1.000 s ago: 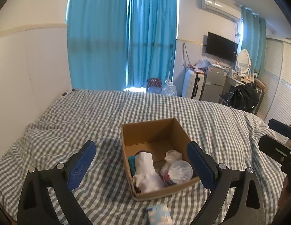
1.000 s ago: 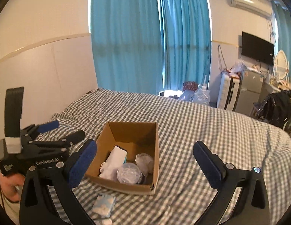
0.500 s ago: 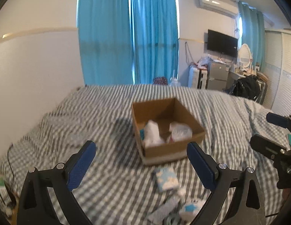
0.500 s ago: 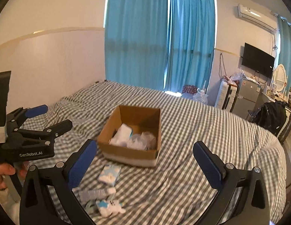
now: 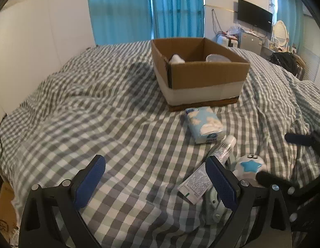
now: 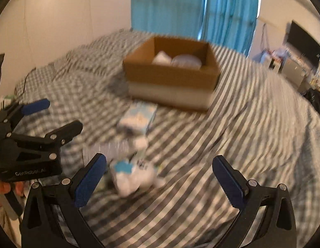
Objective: Organize objects
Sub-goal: 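Grasp the white toothpaste tube with the left tool while the right grasps the white star toy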
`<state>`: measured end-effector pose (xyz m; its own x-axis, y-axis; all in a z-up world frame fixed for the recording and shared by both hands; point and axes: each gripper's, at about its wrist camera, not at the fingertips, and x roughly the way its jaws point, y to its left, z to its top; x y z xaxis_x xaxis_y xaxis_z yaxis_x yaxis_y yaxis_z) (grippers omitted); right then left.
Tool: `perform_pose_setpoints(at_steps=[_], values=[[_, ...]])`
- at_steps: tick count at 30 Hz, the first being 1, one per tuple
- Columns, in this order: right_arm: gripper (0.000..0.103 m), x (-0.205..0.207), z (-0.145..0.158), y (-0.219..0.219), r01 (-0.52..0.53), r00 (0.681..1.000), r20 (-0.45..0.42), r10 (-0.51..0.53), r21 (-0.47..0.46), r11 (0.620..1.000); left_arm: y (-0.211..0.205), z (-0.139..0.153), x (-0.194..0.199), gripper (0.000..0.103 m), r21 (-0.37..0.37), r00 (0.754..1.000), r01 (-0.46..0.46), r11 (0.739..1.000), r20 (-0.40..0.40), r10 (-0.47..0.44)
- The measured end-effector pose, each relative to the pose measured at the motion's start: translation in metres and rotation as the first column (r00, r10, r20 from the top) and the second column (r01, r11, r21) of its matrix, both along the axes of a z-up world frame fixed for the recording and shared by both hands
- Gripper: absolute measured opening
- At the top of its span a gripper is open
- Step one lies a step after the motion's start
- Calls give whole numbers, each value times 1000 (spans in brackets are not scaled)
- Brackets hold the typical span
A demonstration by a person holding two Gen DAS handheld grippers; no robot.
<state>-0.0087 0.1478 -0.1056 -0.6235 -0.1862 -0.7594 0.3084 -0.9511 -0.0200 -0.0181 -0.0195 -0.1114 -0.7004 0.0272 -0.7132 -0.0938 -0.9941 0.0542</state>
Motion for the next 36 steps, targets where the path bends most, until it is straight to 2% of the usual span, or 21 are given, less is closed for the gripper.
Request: perform_pose_setpoints(at_steps=[5,8,9,11,13,16,21,23,25,26,27,28,31,36], values=[[101,-6,-31,-6,-31,995,98,33,-22,999,-4,-9,-2,100,20,1000,-14,1000,19,14],[91,-9,-40,-11,-58,990,127,62,-30,998,-3,-12,-4,100,13,999,-11,1000,31,11],[79,-11,-44,-12,-69,987,142,73,-35,997,-1,-12,-4,100,10,999,-8,1000,32,7],[76,-10,-46,-13,-79,985,154,83,-34,996,3,-13,-3,100,2,1000,3,1000,31,-3],[76,-6,-44,-11,-82,987,134,85,-31,996,8,-13,-4,100,-3,999,15,1000,31,-15],[76,1,-29,0,-33,998,57,32,20,999,21,-14,-5,100,-1,998,47,999,35,-47],[76,0,-11,31,51,999,2,-50,-21,998,49,-27,-12,99,-6,991,118,993,63,-118],[76,-2,-12,39,72,997,11,-72,-39,997,56,-34,-16,93,-9,987,139,990,82,-138],[76,-5,-15,47,88,996,30,-86,-65,994,62,-40,-20,70,-13,981,160,987,111,-158],[76,-6,-17,48,91,995,37,-89,-70,993,64,-42,-22,64,-1,977,175,985,126,-174],[76,-7,-18,50,95,995,42,-92,-74,993,65,-44,-24,51,9,973,185,983,141,-184],[76,-7,-18,52,97,995,45,-94,-75,992,66,-46,-24,44,19,968,196,980,154,-196],[76,-7,-19,51,96,995,47,-93,-76,992,65,-43,-20,34,29,965,216,976,147,-217],[76,-5,-18,50,101,994,42,-98,-65,993,56,-34,-13,25,58,968,207,977,134,-213]])
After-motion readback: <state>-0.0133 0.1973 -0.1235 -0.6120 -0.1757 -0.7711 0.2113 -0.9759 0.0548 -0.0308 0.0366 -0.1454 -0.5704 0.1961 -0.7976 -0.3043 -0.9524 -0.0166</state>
